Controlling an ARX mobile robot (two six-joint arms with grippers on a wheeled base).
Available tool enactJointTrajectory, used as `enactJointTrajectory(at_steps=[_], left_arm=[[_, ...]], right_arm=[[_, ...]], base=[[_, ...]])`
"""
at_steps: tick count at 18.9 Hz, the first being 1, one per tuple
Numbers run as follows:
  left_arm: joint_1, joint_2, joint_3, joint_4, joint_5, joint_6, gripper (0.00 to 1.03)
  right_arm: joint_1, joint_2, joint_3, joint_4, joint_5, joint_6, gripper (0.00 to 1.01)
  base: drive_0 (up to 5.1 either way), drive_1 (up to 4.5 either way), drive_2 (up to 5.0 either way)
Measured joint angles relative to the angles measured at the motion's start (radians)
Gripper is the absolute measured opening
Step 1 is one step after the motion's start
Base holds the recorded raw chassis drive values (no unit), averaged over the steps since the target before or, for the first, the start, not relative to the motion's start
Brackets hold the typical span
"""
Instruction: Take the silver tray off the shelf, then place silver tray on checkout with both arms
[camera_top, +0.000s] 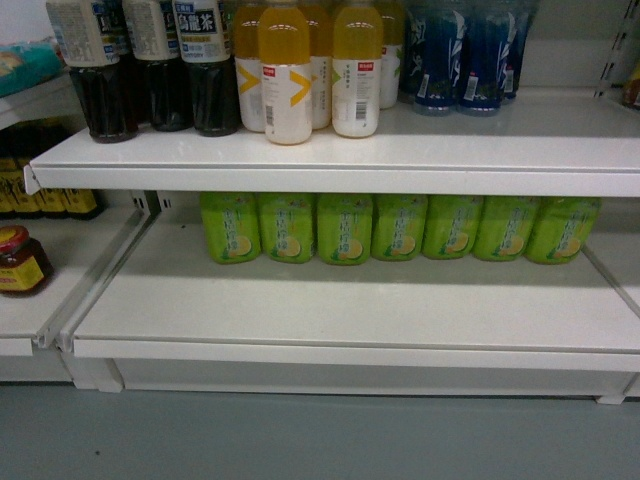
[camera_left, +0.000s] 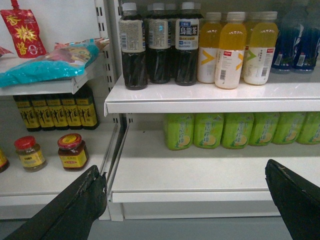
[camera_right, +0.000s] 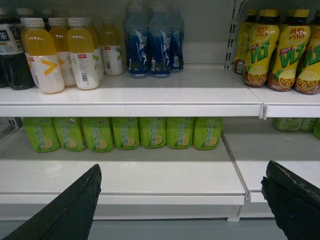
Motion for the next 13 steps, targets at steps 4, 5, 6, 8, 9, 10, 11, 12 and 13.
enactJointTrajectory(at_steps=[4, 5, 6, 8, 9, 10, 11, 12, 13], left_arm=[[0.0, 0.0, 0.0, 0.0, 0.0, 0.0, 0.98], [0.0, 0.0, 0.0, 0.0, 0.0, 0.0, 0.98], [0.0, 0.0, 0.0, 0.0, 0.0, 0.0, 0.98], [0.0, 0.0, 0.0, 0.0, 0.0, 0.0, 0.98], [0.0, 0.0, 0.0, 0.0, 0.0, 0.0, 0.98], [0.0, 0.0, 0.0, 0.0, 0.0, 0.0, 0.98], [0.0, 0.0, 0.0, 0.0, 0.0, 0.0, 0.98], [0.0, 0.0, 0.0, 0.0, 0.0, 0.0, 0.98], [0.0, 0.0, 0.0, 0.0, 0.0, 0.0, 0.98]], right_arm=[[0.0, 0.0, 0.0, 0.0, 0.0, 0.0, 0.98], [0.0, 0.0, 0.0, 0.0, 0.0, 0.0, 0.98], [0.0, 0.0, 0.0, 0.0, 0.0, 0.0, 0.98], [0.0, 0.0, 0.0, 0.0, 0.0, 0.0, 0.98], [0.0, 0.0, 0.0, 0.0, 0.0, 0.0, 0.98], [0.0, 0.0, 0.0, 0.0, 0.0, 0.0, 0.98], [0.0, 0.0, 0.0, 0.0, 0.0, 0.0, 0.98], [0.0, 0.0, 0.0, 0.0, 0.0, 0.0, 0.98], [0.0, 0.0, 0.0, 0.0, 0.0, 0.0, 0.98]], base=[[0.0, 0.0, 0.0], [0.0, 0.0, 0.0], [0.0, 0.0, 0.0], [0.0, 0.0, 0.0], [0.0, 0.0, 0.0], [0.0, 0.0, 0.0], [0.0, 0.0, 0.0], [0.0, 0.0, 0.0], [0.0, 0.0, 0.0]])
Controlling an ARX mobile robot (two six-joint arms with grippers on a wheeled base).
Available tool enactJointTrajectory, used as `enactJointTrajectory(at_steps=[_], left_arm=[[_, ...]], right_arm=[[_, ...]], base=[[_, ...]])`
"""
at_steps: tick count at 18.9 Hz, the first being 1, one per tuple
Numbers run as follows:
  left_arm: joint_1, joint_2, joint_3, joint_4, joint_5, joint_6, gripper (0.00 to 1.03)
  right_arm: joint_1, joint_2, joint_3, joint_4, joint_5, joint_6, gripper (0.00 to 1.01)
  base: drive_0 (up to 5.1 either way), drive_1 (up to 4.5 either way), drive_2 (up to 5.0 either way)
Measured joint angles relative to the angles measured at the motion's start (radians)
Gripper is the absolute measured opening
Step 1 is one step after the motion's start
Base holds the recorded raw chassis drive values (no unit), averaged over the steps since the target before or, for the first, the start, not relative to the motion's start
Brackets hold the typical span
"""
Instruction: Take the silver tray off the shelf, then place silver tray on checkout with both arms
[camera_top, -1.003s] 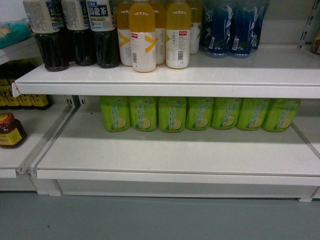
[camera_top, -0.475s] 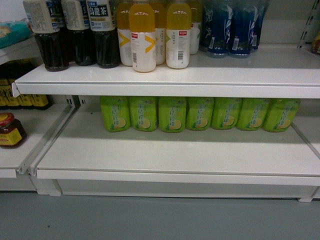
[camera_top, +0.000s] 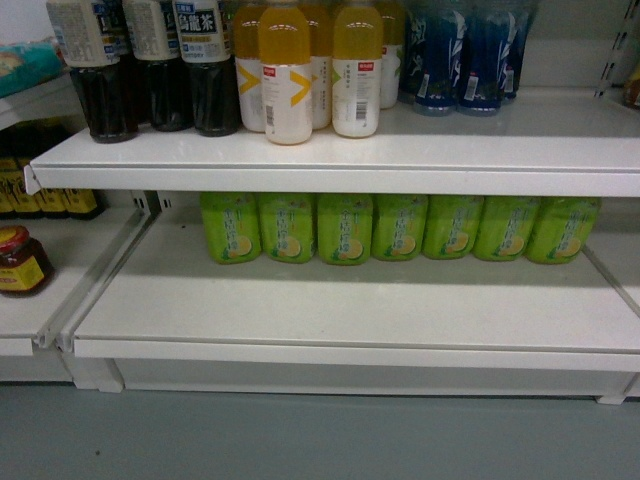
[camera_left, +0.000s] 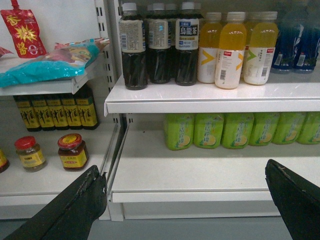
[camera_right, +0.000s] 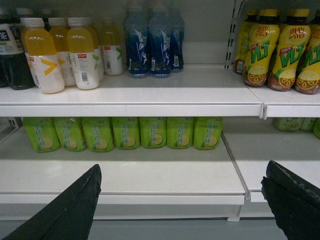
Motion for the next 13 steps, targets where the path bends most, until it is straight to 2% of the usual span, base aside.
enactJointTrajectory(at_steps=[13], left_arm=[[0.0, 0.0, 0.0, 0.0, 0.0, 0.001, 0.98]], right_arm=[[0.0, 0.0, 0.0, 0.001, 0.0, -0.003, 0.98]], base=[[0.0, 0.0, 0.0]])
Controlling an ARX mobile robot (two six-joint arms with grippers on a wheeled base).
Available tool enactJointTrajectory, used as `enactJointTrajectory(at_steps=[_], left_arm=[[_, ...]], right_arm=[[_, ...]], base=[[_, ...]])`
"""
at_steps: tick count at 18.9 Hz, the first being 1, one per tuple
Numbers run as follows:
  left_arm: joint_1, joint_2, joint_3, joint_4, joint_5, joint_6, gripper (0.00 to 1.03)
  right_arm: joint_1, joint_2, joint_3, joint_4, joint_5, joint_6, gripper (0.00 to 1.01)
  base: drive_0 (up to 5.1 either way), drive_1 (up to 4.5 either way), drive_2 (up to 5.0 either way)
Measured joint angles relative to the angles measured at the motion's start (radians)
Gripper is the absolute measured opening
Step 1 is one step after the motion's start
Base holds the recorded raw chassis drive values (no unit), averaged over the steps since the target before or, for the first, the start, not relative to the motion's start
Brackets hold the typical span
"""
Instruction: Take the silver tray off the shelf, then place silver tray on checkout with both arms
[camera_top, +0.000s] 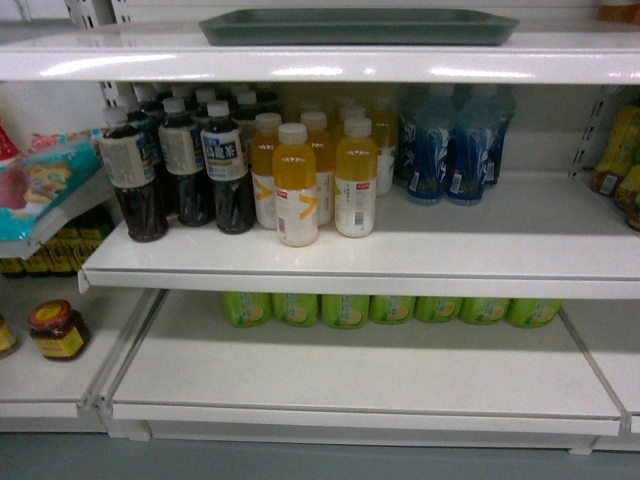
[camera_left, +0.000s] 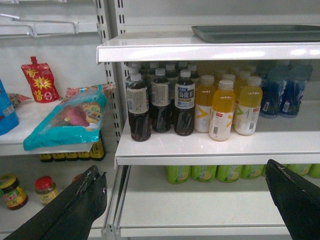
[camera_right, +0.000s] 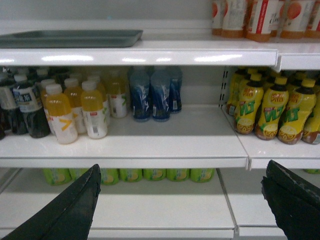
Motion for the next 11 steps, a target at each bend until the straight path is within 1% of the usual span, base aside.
enactJointTrajectory(at_steps=[11], left_arm=[[0.0, 0.0, 0.0, 0.002, 0.001, 0.0, 0.98]], right_arm=[[0.0, 0.0, 0.0, 0.0, 0.0, 0.001, 0.98]], base=[[0.0, 0.0, 0.0]])
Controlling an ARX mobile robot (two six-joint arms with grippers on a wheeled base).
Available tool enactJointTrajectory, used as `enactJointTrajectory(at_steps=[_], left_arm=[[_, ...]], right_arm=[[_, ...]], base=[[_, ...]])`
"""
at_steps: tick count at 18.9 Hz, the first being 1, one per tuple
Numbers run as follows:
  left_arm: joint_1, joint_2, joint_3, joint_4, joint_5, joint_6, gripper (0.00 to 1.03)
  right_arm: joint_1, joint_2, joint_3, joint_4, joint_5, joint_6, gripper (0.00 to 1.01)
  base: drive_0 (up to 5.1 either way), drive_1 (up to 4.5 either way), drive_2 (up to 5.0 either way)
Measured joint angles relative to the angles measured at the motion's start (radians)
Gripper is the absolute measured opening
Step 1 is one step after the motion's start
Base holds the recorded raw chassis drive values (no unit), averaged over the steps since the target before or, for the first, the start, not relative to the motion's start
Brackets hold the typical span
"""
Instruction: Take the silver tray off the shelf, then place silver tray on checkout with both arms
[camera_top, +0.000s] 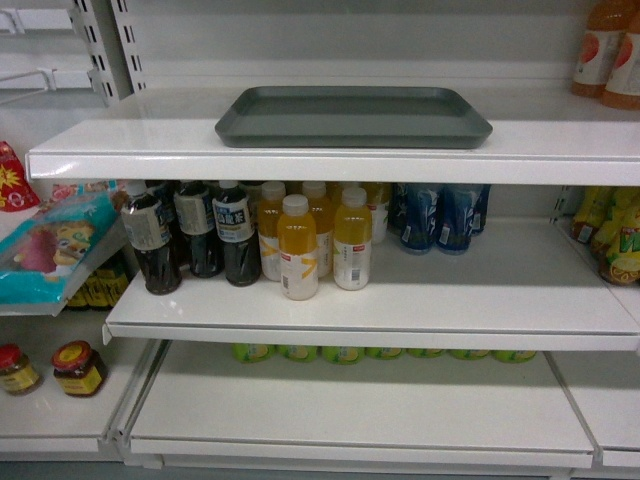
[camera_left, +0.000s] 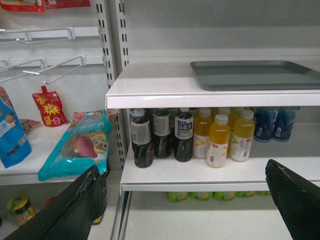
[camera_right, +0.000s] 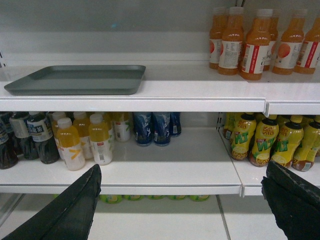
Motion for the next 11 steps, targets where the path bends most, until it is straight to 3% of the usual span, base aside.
enactJointTrajectory(at_steps=[7, 11], left_arm=[[0.0, 0.0, 0.0, -0.001, 0.0, 0.0, 0.98], [0.0, 0.0, 0.0, -0.002, 0.0, 0.0, 0.98]], right_arm=[[0.0, 0.0, 0.0, -0.002, 0.0, 0.0, 0.98], [0.0, 0.0, 0.0, -0.002, 0.0, 0.0, 0.98]], base=[[0.0, 0.91, -0.9], [0.1, 4.33, -4.2]])
